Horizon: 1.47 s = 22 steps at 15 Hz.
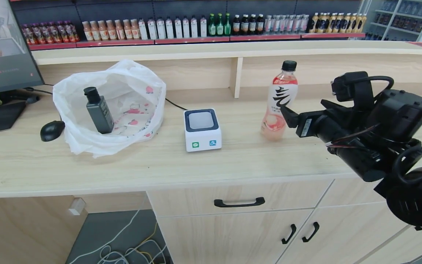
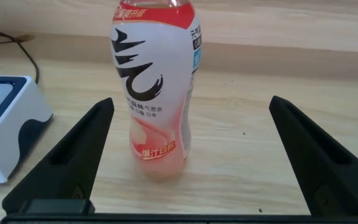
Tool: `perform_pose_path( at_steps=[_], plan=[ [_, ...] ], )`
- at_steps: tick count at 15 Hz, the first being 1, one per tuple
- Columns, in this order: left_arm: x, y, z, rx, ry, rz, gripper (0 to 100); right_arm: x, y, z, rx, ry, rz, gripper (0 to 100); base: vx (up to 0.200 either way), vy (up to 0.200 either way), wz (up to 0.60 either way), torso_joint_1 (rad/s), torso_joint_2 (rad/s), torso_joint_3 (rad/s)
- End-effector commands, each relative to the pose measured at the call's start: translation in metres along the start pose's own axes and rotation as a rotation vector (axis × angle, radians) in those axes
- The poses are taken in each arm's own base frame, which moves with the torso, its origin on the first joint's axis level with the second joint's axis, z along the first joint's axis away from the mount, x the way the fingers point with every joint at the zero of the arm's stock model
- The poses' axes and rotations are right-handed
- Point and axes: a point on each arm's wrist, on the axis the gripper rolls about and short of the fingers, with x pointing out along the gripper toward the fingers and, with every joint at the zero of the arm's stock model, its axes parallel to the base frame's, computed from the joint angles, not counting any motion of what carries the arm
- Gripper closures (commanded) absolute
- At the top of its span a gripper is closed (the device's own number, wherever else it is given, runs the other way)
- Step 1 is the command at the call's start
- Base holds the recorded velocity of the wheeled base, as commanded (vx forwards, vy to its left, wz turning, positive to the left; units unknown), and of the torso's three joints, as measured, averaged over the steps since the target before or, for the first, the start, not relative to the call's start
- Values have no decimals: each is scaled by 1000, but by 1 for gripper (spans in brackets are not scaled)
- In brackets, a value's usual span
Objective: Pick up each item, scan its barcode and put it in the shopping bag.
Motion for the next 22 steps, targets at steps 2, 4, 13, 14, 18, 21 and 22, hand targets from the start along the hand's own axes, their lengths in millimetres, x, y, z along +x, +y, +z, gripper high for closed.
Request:
perform_pose_path(
  at_steps=[2,4,13,14,18,21,22],
  plan=[
    [0,0,0,0,0,0,0,18,2,-7,-10,7,-11,0,0,0,0,0,0,0],
    [0,0,0,0,0,-1,0,25,7,-12,-11,10,0,0,0,0,0,0,0,0],
    [0,0,0,0,0,0,0,56,19,-30,-1,11,5,0,0,0,0,0,0,0],
    [0,0,0,0,0,-1,0,61,20,-31,1,4,6,0,0,0,0,0,0,0],
    [0,0,0,0,0,-1,0,75,22,-35,5,-10,-2,0,0,0,0,0,0,0],
    [0,0,0,0,0,0,0,78,23,-36,5,-12,-2,0,0,0,0,0,0,0],
    [0,0,0,0,0,0,0,79,23,-35,7,-19,-3,0,0,0,0,0,0,0]
  ],
)
